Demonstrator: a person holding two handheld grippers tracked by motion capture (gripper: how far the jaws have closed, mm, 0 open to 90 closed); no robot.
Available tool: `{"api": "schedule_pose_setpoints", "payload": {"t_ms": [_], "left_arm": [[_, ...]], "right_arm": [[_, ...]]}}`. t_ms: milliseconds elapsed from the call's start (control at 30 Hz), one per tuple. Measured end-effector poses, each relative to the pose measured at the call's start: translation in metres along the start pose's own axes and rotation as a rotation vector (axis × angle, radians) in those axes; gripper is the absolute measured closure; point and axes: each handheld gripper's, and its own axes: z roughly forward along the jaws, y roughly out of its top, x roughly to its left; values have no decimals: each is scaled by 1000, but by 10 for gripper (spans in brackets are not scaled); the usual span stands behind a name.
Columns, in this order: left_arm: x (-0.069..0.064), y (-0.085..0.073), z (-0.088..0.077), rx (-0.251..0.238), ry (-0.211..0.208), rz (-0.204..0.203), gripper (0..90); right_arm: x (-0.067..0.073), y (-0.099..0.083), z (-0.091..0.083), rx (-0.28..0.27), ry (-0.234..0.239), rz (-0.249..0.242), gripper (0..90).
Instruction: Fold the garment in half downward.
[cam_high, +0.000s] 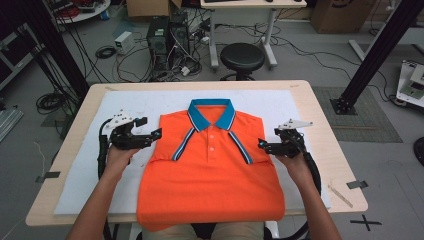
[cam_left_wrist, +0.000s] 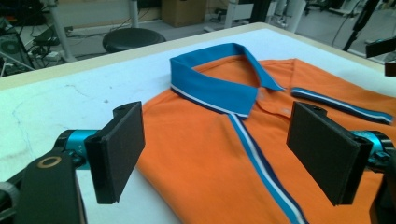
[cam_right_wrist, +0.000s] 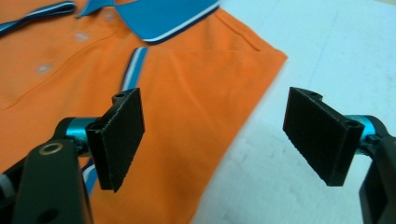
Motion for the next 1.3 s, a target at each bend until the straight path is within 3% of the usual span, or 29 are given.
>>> {"api": "schedule_pose_setpoints", "payload": {"t_ms": [100, 167, 300, 467, 600, 667, 733, 833, 1000, 1167, 1300], "left_arm": [[9, 3, 10, 28, 1, -8, 190], [14, 2, 15, 16, 13, -25, 190], [27, -1, 28, 84, 24, -70, 190], [37, 1, 44, 141, 18, -85, 191], [46, 0, 60, 205, 51, -102, 193], [46, -5, 66, 211, 75, -110, 205], [46, -8, 71, 232, 90, -93, 224], [48, -13, 77, 251, 124, -93, 261], [53, -20, 81, 280, 177, -124, 324], [53, -19, 83, 292, 201, -122, 387], [51, -18, 87, 325, 209, -96, 491]], "right_arm": [[-7, 9, 8, 15, -2, 1, 211], [-10, 14, 13, 22, -3, 4, 214], [-13, 25, 23, 35, -9, -2, 257], [-20, 34, 38, 66, -26, 19, 283], [-28, 37, 52, 96, -40, 45, 332], [-31, 38, 59, 117, -47, 64, 361], [-33, 38, 65, 120, -41, 85, 389], [-33, 38, 74, 131, -65, 86, 416], [-36, 38, 83, 151, -84, 114, 473], [-36, 39, 91, 183, -90, 128, 560], [-36, 39, 91, 176, -68, 137, 696]]}}
